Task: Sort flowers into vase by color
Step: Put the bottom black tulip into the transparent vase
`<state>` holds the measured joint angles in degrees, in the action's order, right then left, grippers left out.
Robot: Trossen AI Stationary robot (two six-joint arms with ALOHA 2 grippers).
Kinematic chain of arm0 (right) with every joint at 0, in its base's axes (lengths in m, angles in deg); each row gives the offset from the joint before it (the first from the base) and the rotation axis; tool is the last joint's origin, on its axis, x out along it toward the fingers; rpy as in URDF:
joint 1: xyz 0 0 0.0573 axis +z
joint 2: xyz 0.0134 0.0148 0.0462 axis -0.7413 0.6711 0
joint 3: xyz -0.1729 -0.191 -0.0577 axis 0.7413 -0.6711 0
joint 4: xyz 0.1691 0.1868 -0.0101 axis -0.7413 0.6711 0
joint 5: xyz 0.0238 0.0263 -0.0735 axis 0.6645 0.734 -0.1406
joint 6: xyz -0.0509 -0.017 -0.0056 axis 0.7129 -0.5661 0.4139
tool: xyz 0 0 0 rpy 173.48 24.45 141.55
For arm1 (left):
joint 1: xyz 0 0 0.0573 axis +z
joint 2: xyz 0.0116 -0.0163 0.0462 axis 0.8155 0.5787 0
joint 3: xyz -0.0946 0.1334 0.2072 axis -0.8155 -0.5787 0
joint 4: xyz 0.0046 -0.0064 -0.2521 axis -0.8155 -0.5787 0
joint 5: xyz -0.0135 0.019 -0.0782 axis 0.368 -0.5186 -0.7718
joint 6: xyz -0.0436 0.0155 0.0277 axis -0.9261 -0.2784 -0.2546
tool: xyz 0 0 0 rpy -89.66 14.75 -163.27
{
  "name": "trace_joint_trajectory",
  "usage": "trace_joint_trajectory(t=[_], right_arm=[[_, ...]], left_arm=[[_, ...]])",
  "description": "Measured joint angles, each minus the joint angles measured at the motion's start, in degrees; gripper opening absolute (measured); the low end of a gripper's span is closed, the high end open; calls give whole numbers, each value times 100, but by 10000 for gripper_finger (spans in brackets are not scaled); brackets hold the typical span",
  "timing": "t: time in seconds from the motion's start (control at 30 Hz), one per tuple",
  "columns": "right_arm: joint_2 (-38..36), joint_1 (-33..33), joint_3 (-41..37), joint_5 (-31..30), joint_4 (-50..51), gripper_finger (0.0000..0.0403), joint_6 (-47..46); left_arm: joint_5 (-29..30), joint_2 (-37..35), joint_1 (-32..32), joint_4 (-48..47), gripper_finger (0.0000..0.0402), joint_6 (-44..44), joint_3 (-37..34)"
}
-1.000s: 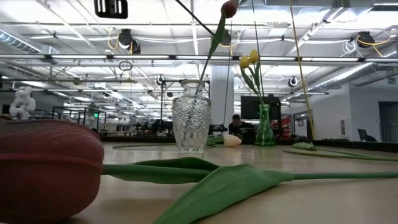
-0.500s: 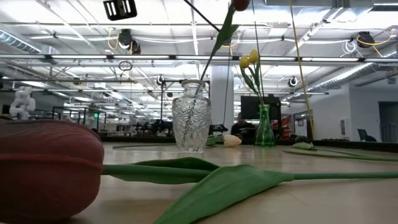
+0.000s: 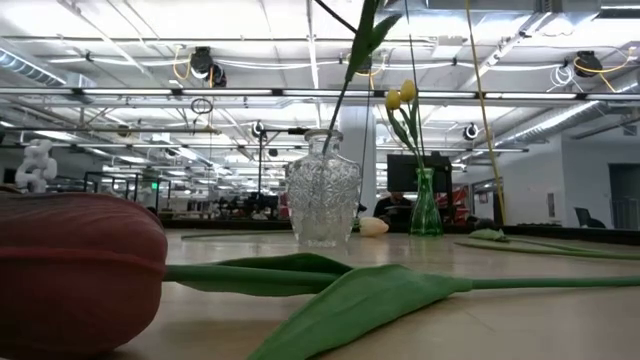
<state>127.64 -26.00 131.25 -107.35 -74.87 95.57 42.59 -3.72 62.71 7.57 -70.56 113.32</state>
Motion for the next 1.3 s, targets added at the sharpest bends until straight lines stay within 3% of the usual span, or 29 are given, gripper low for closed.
trace_joint_trajectory(t=[0.23, 0.5, 0.7, 1.13, 1.3], right_arm=[[-360, -49, 0, 29, -685, 0, -1177], [-1057, -164, 0, 365, -1079, 0, -2073], [-1218, -302, 0, 490, -1048, 0, -1975], [-1484, -627, 0, 395, -1177, 0, -378], [-1673, -698, -1, 401, -1344, 0, -697]], left_arm=[[976, -514, -555, 0, 112, 477, 0], [1145, -573, -858, 234, 111, 772, 0], [1250, -425, -863, 327, 111, 1019, 0], [1248, -160, -863, 567, 111, 1015, 0], [1246, -78, -863, 594, 111, 1013, 0]])
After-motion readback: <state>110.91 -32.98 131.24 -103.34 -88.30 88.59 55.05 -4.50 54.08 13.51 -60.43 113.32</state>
